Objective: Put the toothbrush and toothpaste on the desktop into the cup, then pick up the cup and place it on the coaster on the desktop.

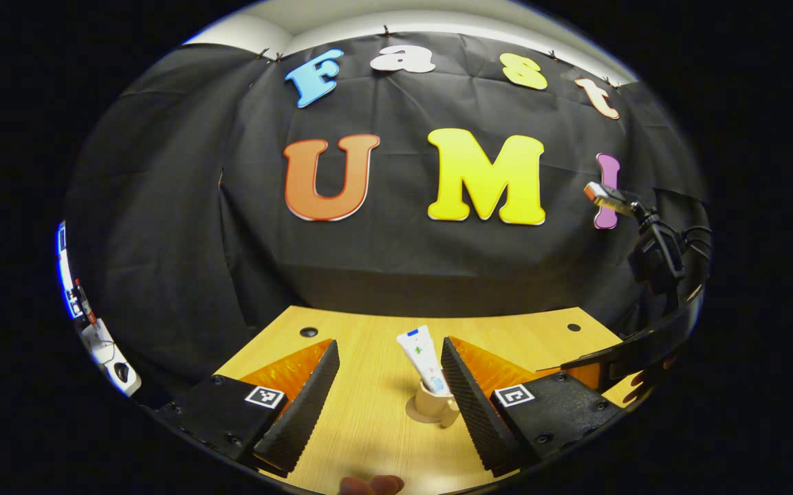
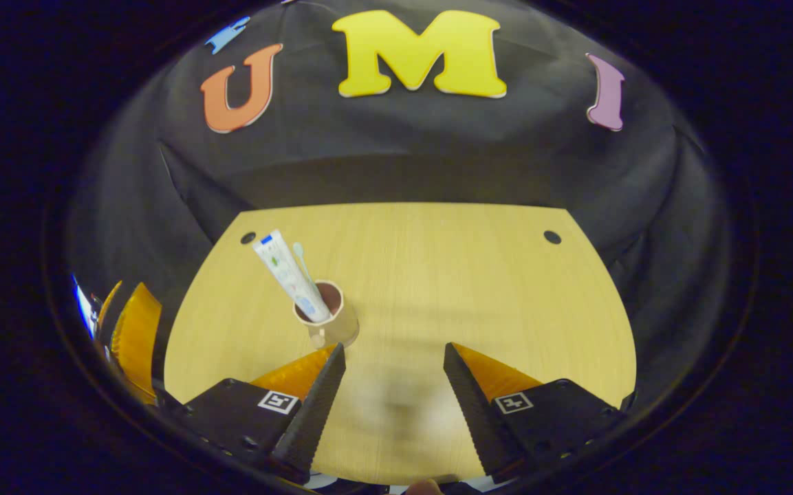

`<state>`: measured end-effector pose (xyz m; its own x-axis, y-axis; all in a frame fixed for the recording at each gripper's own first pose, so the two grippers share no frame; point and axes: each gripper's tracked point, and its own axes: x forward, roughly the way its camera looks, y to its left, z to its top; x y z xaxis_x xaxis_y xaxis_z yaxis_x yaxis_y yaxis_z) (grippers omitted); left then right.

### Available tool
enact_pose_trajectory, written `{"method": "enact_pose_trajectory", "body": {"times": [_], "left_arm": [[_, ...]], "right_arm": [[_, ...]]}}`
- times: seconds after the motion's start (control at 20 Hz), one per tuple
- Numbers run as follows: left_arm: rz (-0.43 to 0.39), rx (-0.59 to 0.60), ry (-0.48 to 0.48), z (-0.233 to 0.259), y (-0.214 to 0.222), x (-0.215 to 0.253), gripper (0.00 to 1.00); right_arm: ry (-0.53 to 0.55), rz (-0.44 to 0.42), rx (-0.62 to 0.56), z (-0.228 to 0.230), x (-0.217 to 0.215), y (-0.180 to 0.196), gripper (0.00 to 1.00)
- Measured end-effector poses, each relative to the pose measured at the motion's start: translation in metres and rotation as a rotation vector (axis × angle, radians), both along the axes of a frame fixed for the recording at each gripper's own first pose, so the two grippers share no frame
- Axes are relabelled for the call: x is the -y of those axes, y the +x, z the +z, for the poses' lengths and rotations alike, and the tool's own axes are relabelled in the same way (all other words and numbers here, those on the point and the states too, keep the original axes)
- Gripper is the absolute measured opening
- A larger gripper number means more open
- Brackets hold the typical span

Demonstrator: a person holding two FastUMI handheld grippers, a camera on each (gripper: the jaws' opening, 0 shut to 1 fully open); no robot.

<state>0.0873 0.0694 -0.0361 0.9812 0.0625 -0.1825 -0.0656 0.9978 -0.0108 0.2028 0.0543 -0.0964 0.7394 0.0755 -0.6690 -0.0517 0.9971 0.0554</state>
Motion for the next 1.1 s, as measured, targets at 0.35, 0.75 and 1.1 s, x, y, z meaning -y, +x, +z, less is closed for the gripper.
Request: {"method": "enact_pose_trajectory", "body": {"times": [0.35,0.75,1.1], "left_arm": [[-0.053,0.078,-0.006,0.067,-0.007,0.048,0.95],[-0.038,0.183,-0.013,0.108,-0.032,0.067,0.95],[-0.027,0.201,-0.018,0.117,-0.036,0.063,0.95]], "right_arm": [[-0.011,-0.003,0.466,0.130,0.046,-0.012,0.88],[-0.035,-0.034,0.699,0.171,0.064,-0.041,0.88],[-0.020,-0.033,0.718,0.181,0.065,-0.048,0.89]]}}
